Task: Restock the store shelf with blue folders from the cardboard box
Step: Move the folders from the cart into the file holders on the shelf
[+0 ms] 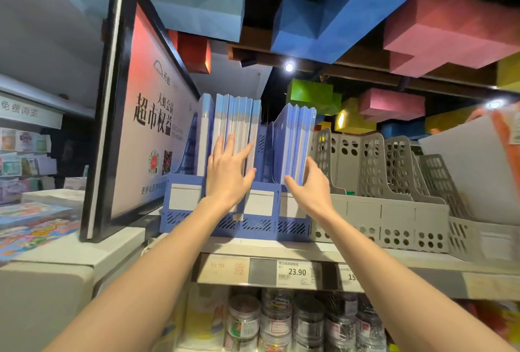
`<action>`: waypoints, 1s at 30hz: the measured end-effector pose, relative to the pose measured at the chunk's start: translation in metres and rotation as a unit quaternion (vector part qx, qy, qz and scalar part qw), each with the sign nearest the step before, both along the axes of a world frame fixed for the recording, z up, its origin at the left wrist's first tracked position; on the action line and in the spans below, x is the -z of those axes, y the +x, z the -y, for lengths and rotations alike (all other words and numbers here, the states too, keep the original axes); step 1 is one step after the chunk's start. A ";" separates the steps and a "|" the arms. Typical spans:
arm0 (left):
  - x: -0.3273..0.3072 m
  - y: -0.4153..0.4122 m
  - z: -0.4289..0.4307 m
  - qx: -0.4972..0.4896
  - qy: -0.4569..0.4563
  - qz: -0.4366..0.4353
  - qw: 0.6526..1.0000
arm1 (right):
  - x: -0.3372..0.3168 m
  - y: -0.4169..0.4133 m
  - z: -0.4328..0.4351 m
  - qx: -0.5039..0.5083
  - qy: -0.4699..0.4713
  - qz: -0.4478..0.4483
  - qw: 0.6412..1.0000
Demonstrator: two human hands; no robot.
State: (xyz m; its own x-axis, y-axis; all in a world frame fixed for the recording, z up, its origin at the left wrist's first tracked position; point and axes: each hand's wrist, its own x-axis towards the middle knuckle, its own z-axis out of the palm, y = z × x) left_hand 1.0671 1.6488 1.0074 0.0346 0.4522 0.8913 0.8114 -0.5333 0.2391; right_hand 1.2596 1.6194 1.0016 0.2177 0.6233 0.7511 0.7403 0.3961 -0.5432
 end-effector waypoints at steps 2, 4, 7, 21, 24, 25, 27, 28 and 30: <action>0.003 -0.003 0.005 0.021 0.013 0.031 0.999 | 0.002 -0.004 0.010 0.018 0.026 0.019 0.999; 0.006 -0.006 0.013 0.048 0.027 0.051 0.997 | 0.004 -0.006 0.023 0.015 0.035 0.032 0.999; 0.009 -0.009 0.033 0.073 0.045 0.064 0.994 | 0.008 -0.008 0.042 -0.003 0.024 0.027 0.999; 0.100 -0.011 0.208 0.006 0.019 0.132 0.991 | 0.092 -0.018 0.164 -0.209 0.019 -0.057 0.976; 0.135 -0.021 0.257 -0.024 -0.003 0.150 0.988 | 0.129 -0.035 0.193 -0.276 0.003 -0.089 0.957; 0.147 -0.026 0.270 -0.037 -0.011 0.152 0.988 | 0.141 -0.042 0.202 -0.295 0.004 -0.096 0.950; 0.170 -0.044 0.308 -0.084 -0.022 0.148 0.985 | 0.165 -0.063 0.226 -0.333 -0.009 -0.103 0.937; 0.181 -0.054 0.326 -0.109 -0.026 0.144 0.983 | 0.177 -0.074 0.237 -0.354 -0.021 -0.107 0.929; 0.208 -0.078 0.357 -0.159 -0.042 0.154 0.974 | 0.202 -0.100 0.258 -0.403 -0.052 -0.118 0.906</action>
State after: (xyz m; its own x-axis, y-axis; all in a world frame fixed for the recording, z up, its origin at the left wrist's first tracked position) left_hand 0.9888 1.2918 0.7999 -0.3822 0.4684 0.7966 0.8156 -0.2342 0.5290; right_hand 1.1600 1.3612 0.7992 -0.1920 0.7158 0.6714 0.0915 0.6942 -0.7139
